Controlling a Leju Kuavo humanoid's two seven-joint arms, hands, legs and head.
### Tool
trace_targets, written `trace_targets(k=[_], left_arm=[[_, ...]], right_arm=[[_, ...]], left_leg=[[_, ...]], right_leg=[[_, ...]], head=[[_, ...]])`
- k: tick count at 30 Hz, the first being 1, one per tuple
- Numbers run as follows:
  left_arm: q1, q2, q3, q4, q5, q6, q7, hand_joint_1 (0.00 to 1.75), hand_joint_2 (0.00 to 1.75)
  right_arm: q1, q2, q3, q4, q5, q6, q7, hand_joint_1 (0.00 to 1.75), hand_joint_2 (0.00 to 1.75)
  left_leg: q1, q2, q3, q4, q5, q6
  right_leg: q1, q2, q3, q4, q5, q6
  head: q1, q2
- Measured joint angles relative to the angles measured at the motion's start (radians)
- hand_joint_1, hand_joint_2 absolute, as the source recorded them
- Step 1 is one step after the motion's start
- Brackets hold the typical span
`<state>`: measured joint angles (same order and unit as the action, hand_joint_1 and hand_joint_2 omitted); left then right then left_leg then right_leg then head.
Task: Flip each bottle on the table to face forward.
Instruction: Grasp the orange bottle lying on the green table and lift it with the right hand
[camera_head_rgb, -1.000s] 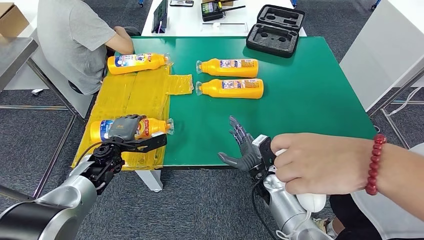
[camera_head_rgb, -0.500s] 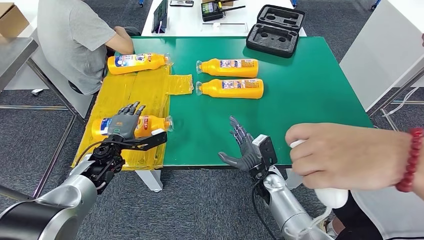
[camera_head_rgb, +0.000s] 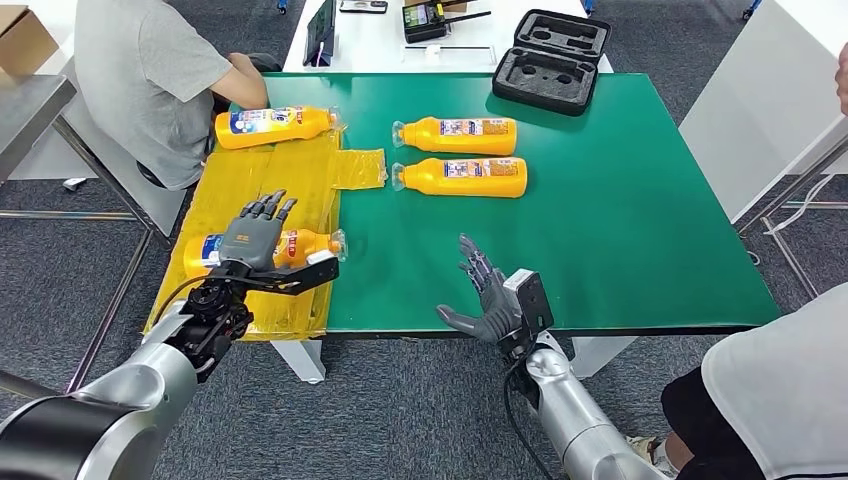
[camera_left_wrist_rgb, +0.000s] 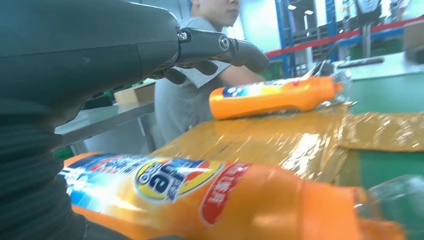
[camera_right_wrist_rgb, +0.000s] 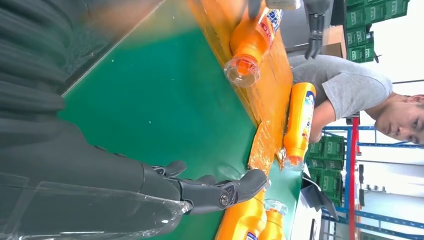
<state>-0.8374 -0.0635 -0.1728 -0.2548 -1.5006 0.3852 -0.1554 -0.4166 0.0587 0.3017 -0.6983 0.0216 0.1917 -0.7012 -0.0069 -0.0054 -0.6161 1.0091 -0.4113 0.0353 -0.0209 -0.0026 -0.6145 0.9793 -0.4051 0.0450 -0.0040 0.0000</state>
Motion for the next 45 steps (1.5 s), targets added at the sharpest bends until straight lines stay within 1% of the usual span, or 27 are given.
trace_targets(k=[2, 3, 5, 8, 9, 10, 12, 14, 17, 20, 23, 29, 33, 35, 37, 41, 43, 45], left_arm=[[-0.003, -0.007, 0.0, -0.004, 0.022, 0.017, -0.031, 0.0, 1.75], [-0.005, -0.013, 0.002, -0.008, 0.046, 0.029, -0.06, 0.0, 1.75], [-0.006, -0.035, 0.017, -0.022, 0.129, 0.057, -0.16, 0.0, 1.75], [-0.002, -0.083, 0.057, -0.061, 0.274, 0.064, -0.35, 0.0, 1.75], [0.0, -0.097, 0.068, -0.072, 0.3, 0.06, -0.387, 0.0, 1.75], [0.001, -0.109, 0.077, -0.082, 0.313, 0.057, -0.407, 0.0, 1.75], [0.004, -0.128, 0.088, -0.097, 0.322, 0.054, -0.422, 0.0, 1.75], [0.014, -0.136, 0.094, -0.119, 0.339, 0.044, -0.448, 0.0, 1.75], [0.059, -0.139, 0.093, -0.19, 0.376, 0.018, -0.489, 0.0, 1.75], [0.116, -0.14, 0.08, -0.288, 0.416, -0.008, -0.479, 0.0, 1.75], [0.155, -0.14, 0.063, -0.365, 0.443, -0.017, -0.47, 0.0, 1.75], [0.19, -0.14, 0.046, -0.448, 0.472, -0.022, -0.468, 0.0, 1.75], [0.21, -0.14, 0.033, -0.495, 0.586, -0.02, -0.502, 0.0, 1.75], [0.231, -0.141, 0.03, -0.529, 0.696, -0.038, -0.524, 0.0, 1.75], [0.267, -0.142, 0.021, -0.578, 0.859, -0.073, -0.538, 0.0, 1.75], [0.353, -0.143, -0.01, -0.682, 1.187, -0.146, -0.545, 0.0, 1.75], [0.386, -0.144, -0.019, -0.713, 1.309, -0.207, -0.546, 0.0, 1.75], [0.41, -0.149, -0.022, -0.726, 1.389, -0.267, -0.546, 0.0, 1.75]], right_arm=[[0.0, 0.0, -0.002, 0.002, 0.0, -0.005, 0.0, 0.0, 1.75], [0.002, 0.0, -0.005, 0.002, 0.0, -0.009, 0.0, 0.0, 1.75], [0.009, -0.002, -0.015, 0.0, 0.001, -0.02, 0.0, 0.0, 1.75], [0.034, -0.006, -0.039, -0.01, 0.002, -0.033, 0.0, 0.0, 1.75], [0.042, -0.008, -0.045, -0.014, 0.003, -0.034, 0.0, 0.0, 1.75], [0.048, -0.009, -0.051, -0.016, 0.003, -0.035, 0.0, 0.0, 1.75], [0.057, -0.012, -0.058, -0.02, 0.004, -0.035, 0.0, 0.0, 1.75], [0.063, -0.014, -0.065, -0.023, 0.008, -0.036, 0.0, 0.0, 1.75], [0.075, -0.016, -0.078, -0.032, 0.019, -0.039, 0.0, 0.0, 1.75], [0.092, -0.019, -0.088, -0.049, 0.028, -0.039, 0.0, 0.0, 1.75], [0.103, -0.021, -0.097, -0.062, 0.033, -0.039, 0.0, 0.0, 1.75], [0.112, -0.024, -0.104, -0.078, 0.036, -0.039, 0.0, 0.0, 1.75], [0.117, -0.024, -0.11, -0.091, 0.034, -0.039, 0.0, 0.0, 1.75], [0.122, -0.024, -0.118, -0.101, 0.031, -0.047, 0.0, 0.0, 0.87], [0.132, -0.024, -0.133, -0.121, 0.028, -0.071, 0.0, 0.0, 0.0], [0.166, -0.015, -0.173, -0.21, 0.018, -0.146, 0.0, 0.0, 0.0], [0.185, -0.002, -0.197, -0.258, 0.013, -0.204, 0.0, 0.0, 0.0], [0.199, 0.016, -0.219, -0.289, 0.01, -0.263, 0.0, 0.0, 0.0]], left_leg=[[0.0, 0.0, 0.0, 0.0, 0.0, 0.0], [0.0, 0.0, 0.0, 0.0, 0.0, 0.0], [0.0, -0.001, 0.0, 0.0, 0.0, 0.0], [0.0, -0.003, -0.001, 0.0, 0.0, 0.0], [-0.001, -0.003, -0.001, 0.0, 0.0, 0.0], [-0.001, -0.002, -0.001, 0.0, 0.0, 0.0], [-0.001, -0.002, -0.001, 0.0, 0.0, 0.0], [-0.001, -0.001, -0.001, 0.0, 0.0, 0.0], [0.0, -0.001, 0.0, 0.0, 0.0, 0.0], [0.0, 0.0, 0.0, 0.0, 0.0, 0.0], [0.0, 0.0, 0.0, 0.0, 0.0, 0.0], [0.0, 0.0, 0.0, 0.0, 0.0, 0.0], [0.0, 0.0, 0.0, 0.0, 0.0, 0.0], [0.0, 0.0, 0.0, 0.0, 0.0, 0.0], [0.0, 0.0, 0.0, 0.0, 0.0, 0.0], [0.0, 0.0, -0.001, 0.0, -0.001, 0.0], [0.0, 0.0, -0.001, 0.0, -0.001, 0.0], [0.0, 0.0, -0.001, 0.0, -0.001, 0.0]], right_leg=[[0.0, 0.0, 0.0, 0.0, 0.0, 0.0], [0.0, 0.0, 0.0, 0.0, 0.0, 0.0], [0.0, -0.001, 0.0, 0.0, 0.0, 0.0], [0.0, -0.002, 0.0, 0.0, 0.0, 0.0], [-0.001, -0.002, 0.0, 0.0, 0.0, 0.0], [-0.001, -0.002, 0.0, 0.0, 0.0, 0.0], [-0.001, -0.001, 0.0, 0.0, 0.0, 0.0], [0.0, -0.001, 0.0, 0.0, 0.0, 0.0], [0.0, -0.001, 0.0, 0.0, 0.0, 0.0], [0.0, -0.001, 0.0, 0.0, 0.0, 0.0], [0.0, -0.001, 0.0, 0.0, 0.0, 0.0], [0.0, -0.001, 0.0, 0.0, 0.0, 0.0], [0.0, -0.001, 0.0, 0.0, 0.0, 0.0], [0.0, -0.001, 0.0, 0.0, 0.0, 0.0], [0.0, -0.001, 0.0, 0.0, 0.0, 0.0], [0.0, -0.001, -0.001, 0.0, -0.001, 0.0], [0.0, -0.001, -0.001, 0.0, -0.001, 0.0], [0.0, -0.001, -0.001, -0.001, -0.001, 0.0]], head=[[0.0, 0.0], [0.0, 0.0], [0.0, 0.0], [0.0, 0.0], [0.0, 0.0], [0.0, 0.0], [0.0, 0.0], [0.0, 0.0], [0.0, 0.0], [0.0, 0.0], [0.0, 0.0], [0.0, 0.0], [0.0, 0.0], [0.0, 0.0], [0.0, 0.0], [0.0, 0.0], [0.0, 0.0], [0.0, 0.0]])
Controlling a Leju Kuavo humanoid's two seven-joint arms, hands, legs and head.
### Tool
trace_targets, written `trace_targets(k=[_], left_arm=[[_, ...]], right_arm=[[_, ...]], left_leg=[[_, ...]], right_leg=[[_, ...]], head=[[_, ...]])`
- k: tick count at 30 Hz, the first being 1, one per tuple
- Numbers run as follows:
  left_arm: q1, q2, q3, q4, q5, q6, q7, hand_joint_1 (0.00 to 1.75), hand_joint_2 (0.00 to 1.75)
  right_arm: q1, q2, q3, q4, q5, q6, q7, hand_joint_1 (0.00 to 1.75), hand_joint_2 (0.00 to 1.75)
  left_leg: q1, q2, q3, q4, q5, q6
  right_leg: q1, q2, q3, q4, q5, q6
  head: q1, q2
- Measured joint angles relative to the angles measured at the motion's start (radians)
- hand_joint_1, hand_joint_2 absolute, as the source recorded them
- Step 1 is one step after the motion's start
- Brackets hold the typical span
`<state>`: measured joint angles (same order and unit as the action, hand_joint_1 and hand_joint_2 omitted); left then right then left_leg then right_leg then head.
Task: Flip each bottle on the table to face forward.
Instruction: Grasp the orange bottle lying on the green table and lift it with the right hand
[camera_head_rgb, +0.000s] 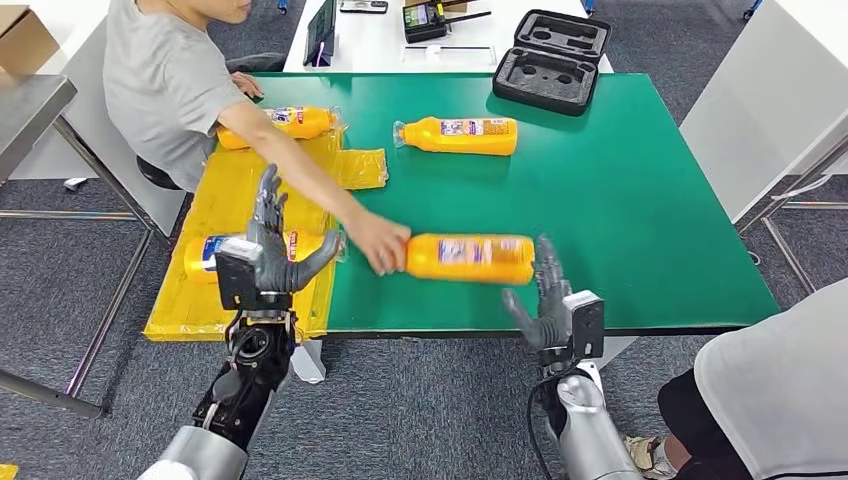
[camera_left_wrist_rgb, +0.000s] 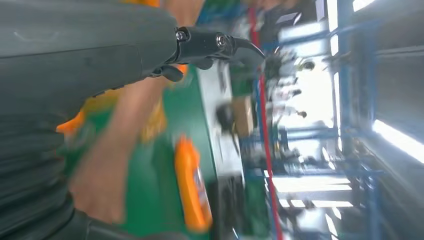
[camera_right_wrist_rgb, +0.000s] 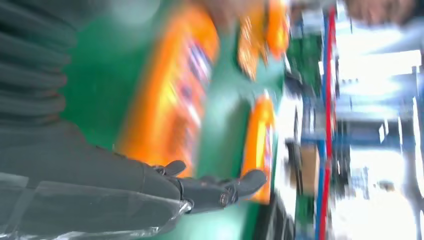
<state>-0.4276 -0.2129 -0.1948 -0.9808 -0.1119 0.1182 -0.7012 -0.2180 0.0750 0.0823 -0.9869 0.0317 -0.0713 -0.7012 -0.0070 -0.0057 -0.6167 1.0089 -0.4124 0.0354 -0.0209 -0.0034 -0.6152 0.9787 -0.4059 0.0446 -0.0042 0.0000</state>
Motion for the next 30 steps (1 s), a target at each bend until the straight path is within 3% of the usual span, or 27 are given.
trace_targets(k=[17, 21, 24, 28, 30], left_arm=[[0.05, -0.016, -0.01, -0.029, 0.045, -0.033, 0.0, 0.0, 1.75], [0.056, -0.016, -0.014, -0.029, 0.054, -0.006, 0.0, 0.0, 0.0], [0.067, -0.019, -0.028, -0.028, 0.051, 0.035, 0.0, 0.0, 0.0], [0.069, -0.02, -0.051, -0.02, 0.035, 0.08, 0.0, 0.0, 0.0], [0.066, -0.021, -0.061, -0.01, 0.024, 0.094, 0.0, 0.0, 0.0]], right_arm=[[0.031, 0.046, -0.055, -0.062, 0.008, -0.062, 0.0, 0.0, 0.0], [0.031, 0.053, -0.054, -0.062, 0.02, -0.178, 0.0, 0.0, 0.0], [0.028, 0.057, -0.048, -0.059, 0.001, -0.219, 0.0, 0.0, 0.0], [0.021, 0.058, -0.036, -0.046, -0.06, -0.136, 0.0, 0.0, 1.75], [0.023, 0.054, -0.029, -0.046, -0.038, -0.121, 0.0, 0.0, 1.75]], left_leg=[[0.0, 0.0, 0.0, 0.0, 0.0, 0.0], [0.0, 0.0, 0.0, 0.0, 0.0, 0.0], [0.0, 0.0, 0.0, 0.0, 0.0, 0.0], [0.0, 0.0, 0.0, 0.0, 0.0, 0.0], [0.0, 0.0, 0.0, 0.0, 0.0, 0.0]], right_leg=[[0.0, 0.0, 0.0, 0.0, 0.0, 0.0], [0.0, 0.0, 0.0, 0.0, 0.0, 0.0], [0.0, 0.0, 0.0, 0.0, 0.0, 0.0], [0.0, 0.0, 0.0, 0.0, 0.0, 0.0], [0.0, 0.0, 0.0, 0.0, 0.0, 0.0]], head=[[0.0, 0.0], [0.0, 0.0], [0.0, 0.0], [0.0, 0.0], [0.0, 0.0]])
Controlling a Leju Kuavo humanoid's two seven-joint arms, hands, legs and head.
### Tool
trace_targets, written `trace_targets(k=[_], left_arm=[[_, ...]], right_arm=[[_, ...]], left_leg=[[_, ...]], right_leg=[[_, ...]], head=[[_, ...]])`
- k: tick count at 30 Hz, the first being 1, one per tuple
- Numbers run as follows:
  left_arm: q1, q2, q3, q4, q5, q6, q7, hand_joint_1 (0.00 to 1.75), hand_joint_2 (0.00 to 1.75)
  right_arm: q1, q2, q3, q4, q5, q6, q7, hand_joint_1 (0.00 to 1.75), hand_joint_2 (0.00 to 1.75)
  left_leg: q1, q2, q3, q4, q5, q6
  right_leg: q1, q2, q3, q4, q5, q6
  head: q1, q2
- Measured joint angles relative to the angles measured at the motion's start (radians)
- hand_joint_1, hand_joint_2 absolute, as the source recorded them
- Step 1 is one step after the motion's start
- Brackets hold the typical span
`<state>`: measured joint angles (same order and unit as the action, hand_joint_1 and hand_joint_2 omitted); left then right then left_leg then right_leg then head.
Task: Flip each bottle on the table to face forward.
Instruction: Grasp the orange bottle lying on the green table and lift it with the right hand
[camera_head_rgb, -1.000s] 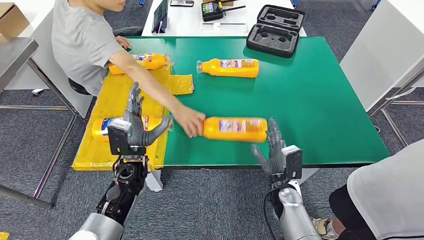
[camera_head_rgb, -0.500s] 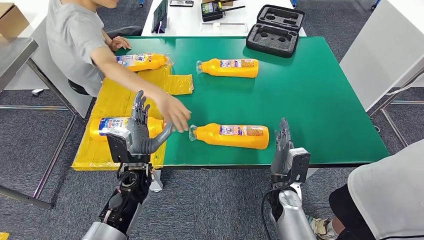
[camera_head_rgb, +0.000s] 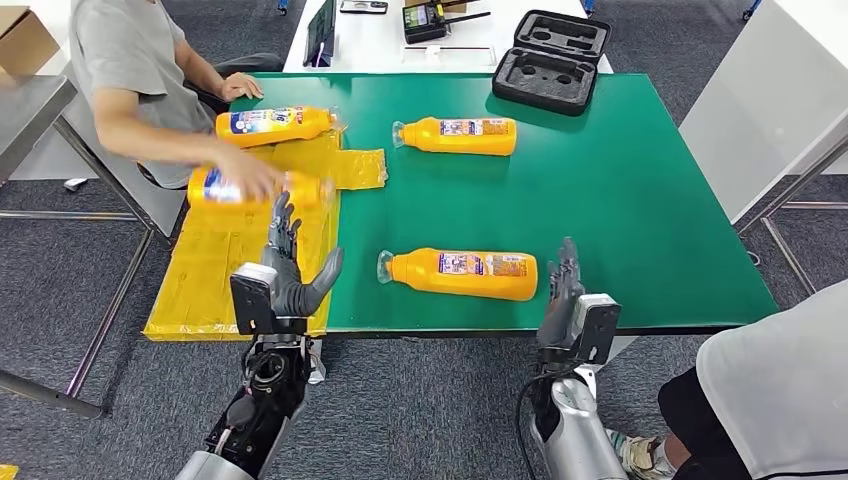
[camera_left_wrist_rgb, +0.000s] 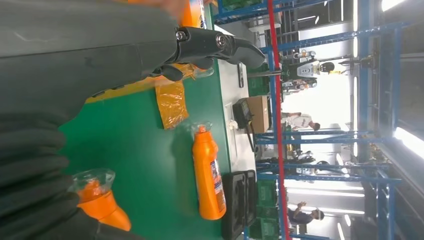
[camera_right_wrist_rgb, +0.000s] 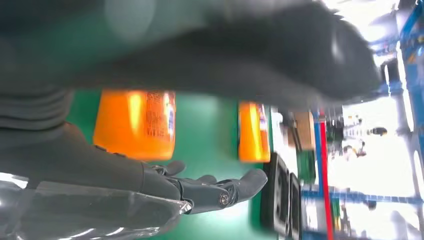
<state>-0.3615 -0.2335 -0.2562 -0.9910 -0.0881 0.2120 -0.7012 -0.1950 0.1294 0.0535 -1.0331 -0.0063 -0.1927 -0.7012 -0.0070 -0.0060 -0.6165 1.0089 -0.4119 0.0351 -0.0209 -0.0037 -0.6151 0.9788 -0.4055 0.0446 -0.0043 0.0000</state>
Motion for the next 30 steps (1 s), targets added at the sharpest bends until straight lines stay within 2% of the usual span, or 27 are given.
trace_targets(k=[2, 9, 14, 20, 27, 30], left_arm=[[-0.004, 0.0, -0.012, 0.014, -0.018, 0.013, 0.0, 0.0, 0.0], [-0.01, 0.0, -0.057, 0.037, -0.032, 0.028, 0.0, 0.0, 0.0], [-0.011, 0.0, -0.091, 0.041, -0.02, 0.042, 0.0, 0.0, 0.0], [-0.014, 0.001, -0.125, 0.041, 0.004, 0.04, 0.0, 0.0, 0.0], [-0.014, 0.001, -0.142, 0.041, 0.004, 0.041, 0.0, 0.0, 0.0], [-0.014, 0.001, -0.147, 0.041, 0.006, 0.039, 0.0, 0.0, 0.0]], right_arm=[[0.013, -0.009, 0.019, -0.02, 0.076, -0.045, 0.0, 0.0, 1.75], [0.03, -0.057, 0.129, -0.074, 0.349, -0.318, 0.0, 0.0, 1.75], [0.001, -0.107, 0.169, -0.032, 0.716, -0.474, 0.048, 0.0, 1.75], [-0.051, -0.14, 0.135, 0.004, 1.057, -0.497, 0.108, 0.0, 1.75], [-0.08, -0.145, 0.103, 0.025, 1.115, -0.498, 0.119, 0.0, 1.75], [-0.094, -0.148, 0.1, 0.044, 1.155, -0.494, 0.16, 0.0, 1.75]], left_leg=[[0.0, 0.0, 0.0, 0.0, 0.0, 0.0], [0.0, 0.001, 0.0, 0.0, 0.0, 0.0], [0.0, 0.001, 0.0, 0.0, 0.0, 0.0], [0.0, 0.001, 0.0, 0.0, 0.0, 0.0], [0.0, 0.001, 0.0, 0.0, 0.0, 0.0], [0.0, 0.001, 0.0, 0.0, 0.0, 0.0]], right_leg=[[0.0, 0.0, 0.0, 0.0, 0.0, 0.0], [0.0, 0.001, 0.0, 0.0, 0.0, 0.0], [0.0, 0.001, 0.0, 0.0, 0.0, 0.0], [0.0, 0.001, 0.0, 0.0, 0.0, 0.0], [0.0, 0.001, 0.0, 0.0, 0.0, 0.0], [0.0, 0.001, 0.0, 0.0, 0.0, 0.0]], head=[[0.0, 0.0], [0.0, 0.0], [0.0, 0.0], [0.0, 0.0], [0.0, 0.0], [0.0, 0.0]])
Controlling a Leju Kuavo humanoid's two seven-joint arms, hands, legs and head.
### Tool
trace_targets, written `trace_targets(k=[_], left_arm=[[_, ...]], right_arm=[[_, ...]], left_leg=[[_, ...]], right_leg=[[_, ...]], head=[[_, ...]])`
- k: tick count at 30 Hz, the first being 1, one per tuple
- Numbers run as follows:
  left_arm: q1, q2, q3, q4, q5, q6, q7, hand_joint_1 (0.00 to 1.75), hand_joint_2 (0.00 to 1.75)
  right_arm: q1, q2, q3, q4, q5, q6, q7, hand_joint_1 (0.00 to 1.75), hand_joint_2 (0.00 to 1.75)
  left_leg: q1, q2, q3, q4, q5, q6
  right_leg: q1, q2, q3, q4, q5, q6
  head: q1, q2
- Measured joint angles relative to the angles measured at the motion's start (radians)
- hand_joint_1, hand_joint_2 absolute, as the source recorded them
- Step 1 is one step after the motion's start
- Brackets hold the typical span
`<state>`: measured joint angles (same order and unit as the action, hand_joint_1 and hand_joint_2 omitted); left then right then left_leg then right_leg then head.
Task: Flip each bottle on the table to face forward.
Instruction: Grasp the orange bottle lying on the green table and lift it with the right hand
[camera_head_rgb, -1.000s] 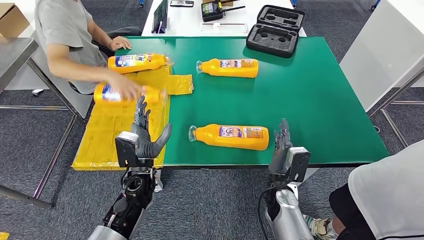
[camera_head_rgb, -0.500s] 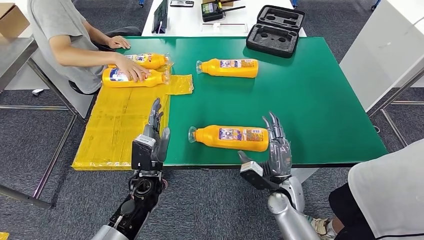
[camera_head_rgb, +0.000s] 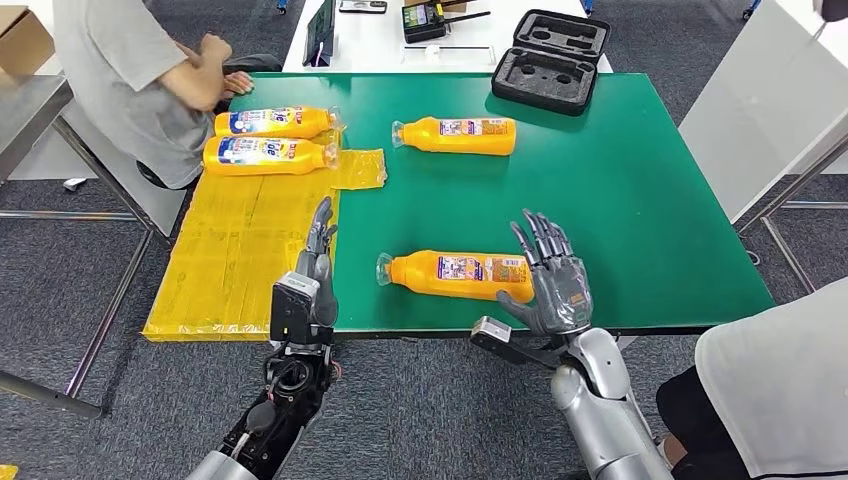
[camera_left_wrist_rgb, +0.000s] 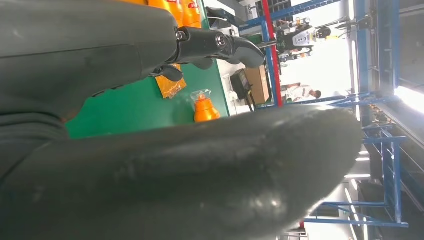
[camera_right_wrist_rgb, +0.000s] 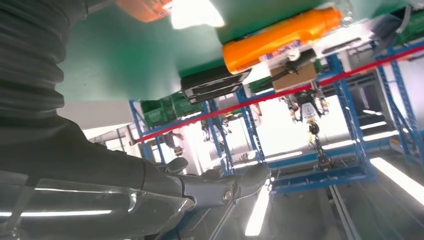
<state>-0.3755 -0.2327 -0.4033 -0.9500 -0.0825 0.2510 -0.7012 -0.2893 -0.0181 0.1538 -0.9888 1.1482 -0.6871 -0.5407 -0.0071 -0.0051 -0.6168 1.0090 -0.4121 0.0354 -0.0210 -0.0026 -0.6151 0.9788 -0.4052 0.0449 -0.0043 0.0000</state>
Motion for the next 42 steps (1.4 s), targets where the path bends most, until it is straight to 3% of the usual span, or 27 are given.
trace_targets(k=[5, 11, 15, 26, 42], left_arm=[[-0.003, 0.0, -0.01, -0.001, 0.011, -0.019, 0.0, 0.0, 0.0], [-0.013, -0.001, -0.018, -0.006, 0.015, -0.035, 0.0, 0.0, 0.0], [-0.019, -0.003, -0.02, -0.009, 0.019, -0.047, 0.0, 0.0, 1.75], [-0.031, -0.014, -0.035, -0.013, 0.033, -0.057, 0.0, 0.0, 1.75], [-0.035, -0.02, -0.044, -0.022, 0.03, -0.028, 0.0, 0.0, 1.75]], right_arm=[[-0.081, -0.021, 0.001, 0.105, 0.036, 0.066, 0.098, 0.0, 1.75], [-0.212, -0.049, -0.004, 0.285, -0.067, 0.248, 0.097, 0.0, 1.75], [-0.283, -0.061, -0.009, 0.376, -0.106, 0.336, 0.091, 0.0, 1.75], [-0.388, -0.048, 0.007, 0.508, -0.059, 0.421, 0.112, 0.0, 1.75], [-0.397, 0.001, 0.035, 0.549, -0.103, 0.469, 0.049, 0.0, 1.75]], left_leg=[[0.0, 0.0, 0.0, 0.0, 0.001, 0.0], [-0.001, 0.0, 0.0, 0.0, 0.001, 0.001], [0.0, 0.0, 0.001, 0.0, 0.001, 0.001], [0.0, 0.001, 0.002, 0.0, 0.002, 0.0], [0.0, 0.0, 0.0, 0.0, 0.003, 0.001]], right_leg=[[0.0, 0.0, 0.0, 0.0, 0.0, 0.0], [-0.001, 0.0, 0.0, 0.0, 0.001, 0.001], [0.0, 0.0, 0.0, 0.0, 0.001, 0.001], [0.0, 0.001, 0.002, 0.0, 0.004, -0.001], [0.0, 0.0, 0.001, 0.0, 0.004, -0.001]], head=[[0.0, 0.0], [0.0, 0.0], [0.0, 0.0], [0.0, 0.0], [0.0, 0.0]])
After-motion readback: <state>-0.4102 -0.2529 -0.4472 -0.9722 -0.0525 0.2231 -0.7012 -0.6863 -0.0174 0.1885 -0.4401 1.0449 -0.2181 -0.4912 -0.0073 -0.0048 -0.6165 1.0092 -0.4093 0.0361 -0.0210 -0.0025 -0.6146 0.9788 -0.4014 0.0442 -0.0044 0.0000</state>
